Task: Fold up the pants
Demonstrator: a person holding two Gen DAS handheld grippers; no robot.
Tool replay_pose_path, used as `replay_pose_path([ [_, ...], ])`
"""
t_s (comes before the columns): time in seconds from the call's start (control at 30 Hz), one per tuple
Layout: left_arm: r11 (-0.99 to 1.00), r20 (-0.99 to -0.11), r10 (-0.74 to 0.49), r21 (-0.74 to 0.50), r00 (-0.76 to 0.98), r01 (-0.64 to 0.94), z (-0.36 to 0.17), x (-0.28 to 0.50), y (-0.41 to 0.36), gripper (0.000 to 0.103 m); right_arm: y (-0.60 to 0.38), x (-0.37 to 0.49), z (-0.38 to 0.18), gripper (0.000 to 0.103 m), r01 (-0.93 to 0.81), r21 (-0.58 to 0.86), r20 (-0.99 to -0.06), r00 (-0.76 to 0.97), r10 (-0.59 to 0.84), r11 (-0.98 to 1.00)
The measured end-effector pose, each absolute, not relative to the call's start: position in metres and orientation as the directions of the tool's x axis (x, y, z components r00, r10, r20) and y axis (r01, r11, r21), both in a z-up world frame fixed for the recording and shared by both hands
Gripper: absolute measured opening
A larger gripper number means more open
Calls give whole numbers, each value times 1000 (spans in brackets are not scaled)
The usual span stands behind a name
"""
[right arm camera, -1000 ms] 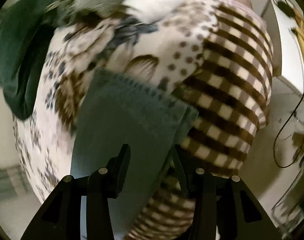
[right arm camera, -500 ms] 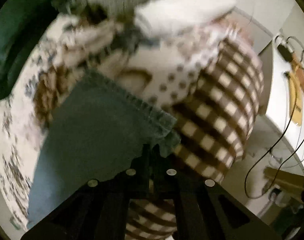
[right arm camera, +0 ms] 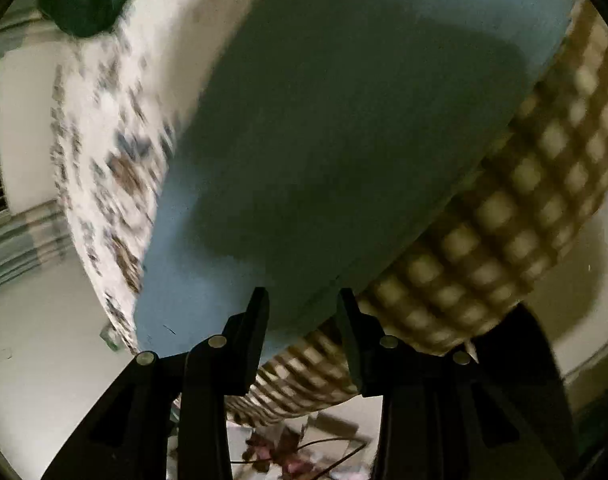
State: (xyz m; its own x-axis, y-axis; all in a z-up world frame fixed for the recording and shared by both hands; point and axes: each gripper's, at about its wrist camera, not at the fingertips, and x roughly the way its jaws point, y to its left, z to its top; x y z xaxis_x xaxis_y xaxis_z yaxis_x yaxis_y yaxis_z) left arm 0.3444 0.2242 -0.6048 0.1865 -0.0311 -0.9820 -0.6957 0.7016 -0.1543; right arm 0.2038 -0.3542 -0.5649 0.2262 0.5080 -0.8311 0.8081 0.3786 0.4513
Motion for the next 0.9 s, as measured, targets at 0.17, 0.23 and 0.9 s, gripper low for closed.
replay_pose_path([
  [0.17, 729, -974, -45, -185, 223, -659, -597, 329, 228, 14, -317, 213, -596, 38, 834, 437, -822, 218, 525, 337],
  [0.23, 738, -971, -49, -193, 233, -647, -595, 324, 229, 13, -313, 216, -599, 38, 838, 417, -838, 205, 506, 352],
  [0.9, 685, -944, -132, -308, 303, -660, -574, 332, 264, 13, -301, 200, -594, 17, 790, 411, -857, 165, 489, 454],
])
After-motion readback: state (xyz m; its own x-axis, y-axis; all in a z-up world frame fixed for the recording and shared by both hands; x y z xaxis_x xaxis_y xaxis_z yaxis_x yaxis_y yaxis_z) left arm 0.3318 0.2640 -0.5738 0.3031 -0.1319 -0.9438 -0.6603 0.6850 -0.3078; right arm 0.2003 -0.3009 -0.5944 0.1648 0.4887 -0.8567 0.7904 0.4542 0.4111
